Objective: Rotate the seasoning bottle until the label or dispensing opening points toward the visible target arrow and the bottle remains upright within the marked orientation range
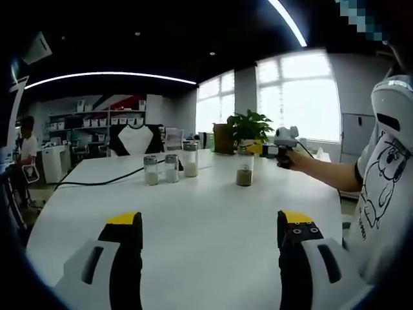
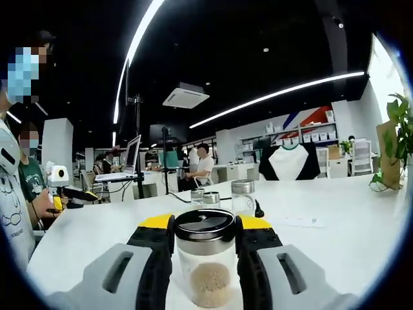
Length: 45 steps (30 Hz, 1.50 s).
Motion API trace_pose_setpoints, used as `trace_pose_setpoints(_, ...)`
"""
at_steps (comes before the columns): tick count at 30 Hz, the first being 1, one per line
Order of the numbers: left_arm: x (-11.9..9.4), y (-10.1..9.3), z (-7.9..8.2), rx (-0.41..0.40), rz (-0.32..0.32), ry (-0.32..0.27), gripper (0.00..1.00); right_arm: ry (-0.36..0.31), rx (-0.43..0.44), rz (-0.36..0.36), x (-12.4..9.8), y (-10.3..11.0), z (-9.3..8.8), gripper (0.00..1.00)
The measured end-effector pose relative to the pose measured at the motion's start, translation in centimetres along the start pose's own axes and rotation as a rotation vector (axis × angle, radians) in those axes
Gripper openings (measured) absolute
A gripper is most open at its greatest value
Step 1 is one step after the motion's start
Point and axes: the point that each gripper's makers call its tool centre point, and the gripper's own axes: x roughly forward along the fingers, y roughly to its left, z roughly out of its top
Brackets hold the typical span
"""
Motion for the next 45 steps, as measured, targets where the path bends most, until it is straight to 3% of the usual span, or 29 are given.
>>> trace_pose_setpoints(6, -0.2, 0.1, -0.7, -0.003, 0.010, 0.018, 0.91, 0.001, 0.001, 0.008, 0.0, 0.0, 0.0, 0.36)
trace_pose_setpoints(10, -0.3, 0.2, -0.8, -0.012, 0.015, 0.014, 0.91, 0.003, 0.004, -0.038, 0.0, 0.0, 0.2, 0.38)
trace_pose_setpoints(15, -0.2, 0.2, -0.9, -0.015, 0.013, 0.015, 0.91, -0.060, 0.038, -0.092, -0.1, 0.4, 1.7, 0.59)
trace_pose_setpoints(19, 0.1, 0.2, -0.9, -0.016, 0.009, 0.012, 0.91, -0.057, 0.027, -0.213, -0.2, -0.3, 1.9, 0.56)
trace_pose_setpoints(20, 0.1, 0.1, -0.9, -0.017, 0.008, 0.010, 0.91, -0.068, 0.030, -0.212, -0.1, -0.1, 2.1, 0.56)
trace_pose_setpoints(21, 0.1, 0.1, -0.9, -0.018, 0.008, 0.009, 0.91, -0.094, 0.088, -0.220, 0.0, 0.0, 2.2, 0.56)
trace_pose_setpoints(23, 0.1, 0.1, -0.9, -0.018, 0.006, 0.009, 0.91, -0.083, 0.122, -0.200, 0.1, 0.5, 1.9, 0.58)
trace_pose_setpoints(29, -0.2, 0.4, -1.0, -0.016, 0.012, 0.016, 0.91, 0.010, -0.008, -0.312, 0.0, -0.6, 0.9, 0.61)
trace_pose_setpoints(36, -0.2, 0.6, -0.6, -0.016, 0.012, 0.003, 0.91, 0.020, 0.006, -0.329, 0.3, -1.0, 0.2, 0.58)
trace_pose_setpoints(45, -0.3, 0.8, -1.4, -0.023, 0.023, 0.018, 0.90, 0.012, 0.025, -0.330, 0.1, -1.6, 0.0, 0.50)
